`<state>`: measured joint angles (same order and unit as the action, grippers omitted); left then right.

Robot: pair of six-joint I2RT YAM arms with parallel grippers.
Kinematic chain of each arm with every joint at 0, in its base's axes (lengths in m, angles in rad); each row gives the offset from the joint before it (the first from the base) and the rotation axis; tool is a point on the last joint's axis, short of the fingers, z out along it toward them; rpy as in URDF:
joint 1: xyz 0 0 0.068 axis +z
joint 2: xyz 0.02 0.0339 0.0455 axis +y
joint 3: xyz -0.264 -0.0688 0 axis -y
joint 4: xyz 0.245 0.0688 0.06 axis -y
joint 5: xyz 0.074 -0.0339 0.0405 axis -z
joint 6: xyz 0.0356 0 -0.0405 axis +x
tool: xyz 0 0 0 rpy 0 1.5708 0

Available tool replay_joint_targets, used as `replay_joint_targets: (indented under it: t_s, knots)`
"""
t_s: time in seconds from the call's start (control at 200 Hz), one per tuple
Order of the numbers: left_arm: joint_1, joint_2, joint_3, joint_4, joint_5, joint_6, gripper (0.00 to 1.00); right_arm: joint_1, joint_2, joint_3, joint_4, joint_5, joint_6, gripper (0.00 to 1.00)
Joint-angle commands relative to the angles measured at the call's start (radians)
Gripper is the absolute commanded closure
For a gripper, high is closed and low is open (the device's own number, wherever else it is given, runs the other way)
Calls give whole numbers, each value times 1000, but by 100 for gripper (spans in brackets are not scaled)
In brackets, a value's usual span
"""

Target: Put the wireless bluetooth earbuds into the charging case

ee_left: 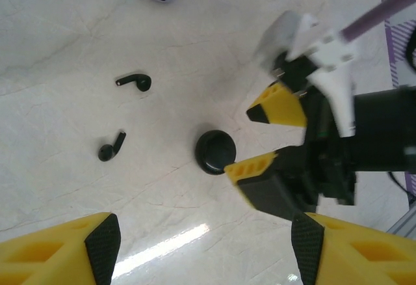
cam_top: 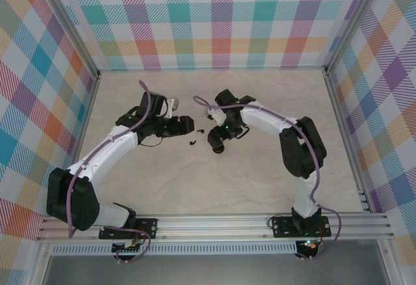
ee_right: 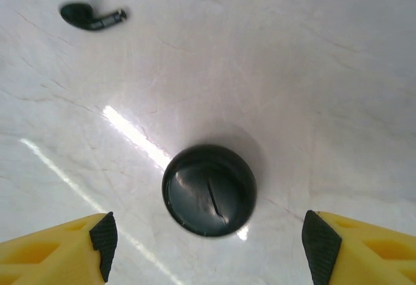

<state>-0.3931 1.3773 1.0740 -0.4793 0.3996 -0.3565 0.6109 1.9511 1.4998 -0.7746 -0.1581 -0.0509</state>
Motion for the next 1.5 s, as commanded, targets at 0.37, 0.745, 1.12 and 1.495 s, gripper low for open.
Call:
replay_joint_targets:
  t_s: [0.37,0.745,1.12,1.495]
  knots:
    - [-21,305,60,163,200,-2,34,-106,-235,-361,214,-205,400,61]
    - [-71,510,127,246,272,-7,46,-100,-153,-374,261,-209,467,77]
    - [-93,579,133,289,291,-28,48,-78,-65,-309,255,-192,492,79]
    - [-110,561,74,304,292,-40,48,-74,-16,-254,220,-147,489,79]
